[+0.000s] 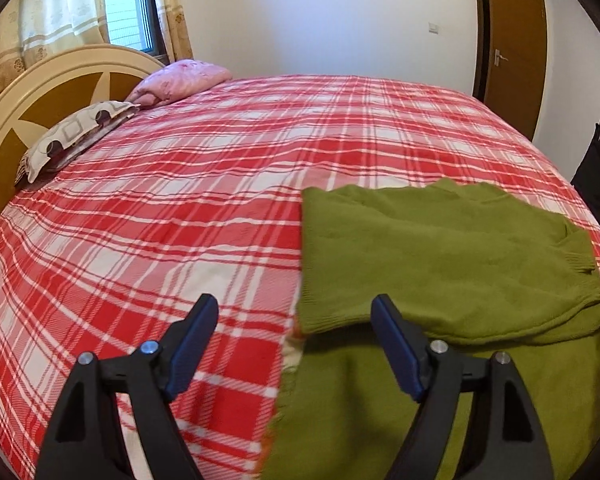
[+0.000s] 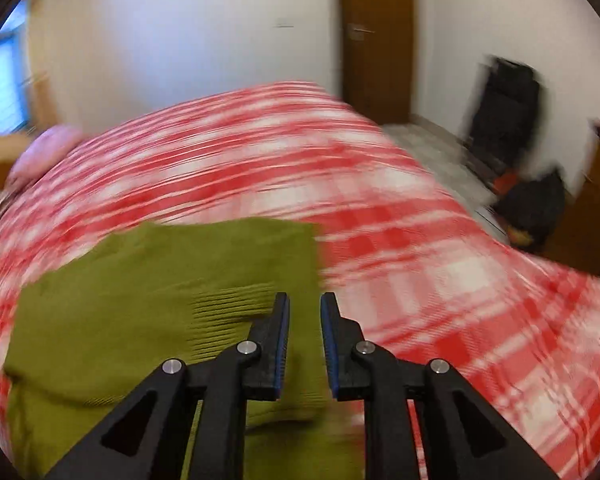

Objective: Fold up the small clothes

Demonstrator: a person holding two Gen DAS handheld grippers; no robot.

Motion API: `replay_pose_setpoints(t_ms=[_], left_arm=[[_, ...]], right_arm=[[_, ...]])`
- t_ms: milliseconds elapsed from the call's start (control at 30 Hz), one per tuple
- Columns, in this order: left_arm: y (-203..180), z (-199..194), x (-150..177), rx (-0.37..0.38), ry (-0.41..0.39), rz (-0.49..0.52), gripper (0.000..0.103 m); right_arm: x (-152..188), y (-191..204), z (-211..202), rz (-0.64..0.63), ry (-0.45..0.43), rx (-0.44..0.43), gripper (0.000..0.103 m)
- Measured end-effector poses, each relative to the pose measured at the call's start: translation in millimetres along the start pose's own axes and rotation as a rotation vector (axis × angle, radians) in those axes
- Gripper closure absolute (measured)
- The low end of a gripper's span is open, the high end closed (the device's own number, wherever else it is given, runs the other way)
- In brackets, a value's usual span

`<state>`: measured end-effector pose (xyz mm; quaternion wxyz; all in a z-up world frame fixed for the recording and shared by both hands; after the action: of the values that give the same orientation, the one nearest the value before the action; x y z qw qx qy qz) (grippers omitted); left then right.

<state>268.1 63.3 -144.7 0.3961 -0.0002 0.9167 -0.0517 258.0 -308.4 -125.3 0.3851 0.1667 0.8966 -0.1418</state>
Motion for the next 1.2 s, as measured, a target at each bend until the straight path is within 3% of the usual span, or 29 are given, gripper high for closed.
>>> replay_pose_setpoints(t_ms=[100, 167, 267, 500, 567, 667, 733, 800, 933, 1100, 1200], left_arm=[[-11.2, 4.5, -3.6, 0.010, -0.012, 0.004, 0.021], [-15.3, 15.1, -2.3, -0.022, 0.013, 0.023, 0.021], [-13.7, 26.8, 2.3, -0.035, 0.027, 0.014, 0.021], [-10.0, 49.7, 20.0, -0.056, 0.075, -0.002, 0.020], [-8.2, 48.8, 18.9, -0.078, 0.064, -0.004, 0.014], [-5.5, 51.7, 19.4, -0.093, 0.074, -0.007, 0.008], [-1.4, 53.0, 19.8, -0.093, 0.080, -0.028, 0.002], [2.9, 53.5, 21.3, -0.080, 0.086, -0.061, 0.000], [1.3, 44.0, 22.5, -0.074, 0.088, -0.028, 0.000], [-10.4, 4.5, 26.9, -0.069, 0.020, 0.124, 0.001], [-13.4, -15.2, 33.1, -0.027, 0.002, 0.134, 0.001]], right_arm=[[8.9, 40.3, 2.1, -0.109, -0.004, -0.019, 0.087], [20.1, 53.4, 12.7, -0.121, 0.026, -0.022, 0.087], [36.6, 57.2, 31.4, -0.111, 0.071, 0.017, 0.086], [40.1, 62.3, 30.6, -0.151, 0.019, 0.082, 0.083], [39.8, 63.5, 30.9, -0.162, 0.013, 0.105, 0.079], [38.7, 57.2, 31.4, -0.156, 0.009, 0.166, 0.060], [36.3, 49.6, 34.8, -0.133, 0.018, 0.211, 0.029], [36.1, 35.3, 39.7, -0.074, 0.049, 0.238, 0.020], [38.6, 20.4, 33.0, 0.015, 0.071, 0.147, 0.020], [45.9, 15.8, -22.2, -0.018, -0.041, 0.121, 0.019], [53.9, 16.4, -60.8, -0.059, -0.102, 0.114, 0.019]])
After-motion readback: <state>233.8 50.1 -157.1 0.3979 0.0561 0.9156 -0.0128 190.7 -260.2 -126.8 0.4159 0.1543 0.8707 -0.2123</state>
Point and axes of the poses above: each gripper's, at about its wrist camera, not at the fingertips, and z roughly the way its jaws point, y to its left, x to its underside, the point moved 9 cm from there along z, roughly the way its jaws point, and after that the axes turned 13 degrees about x, right-handed, at the moved point
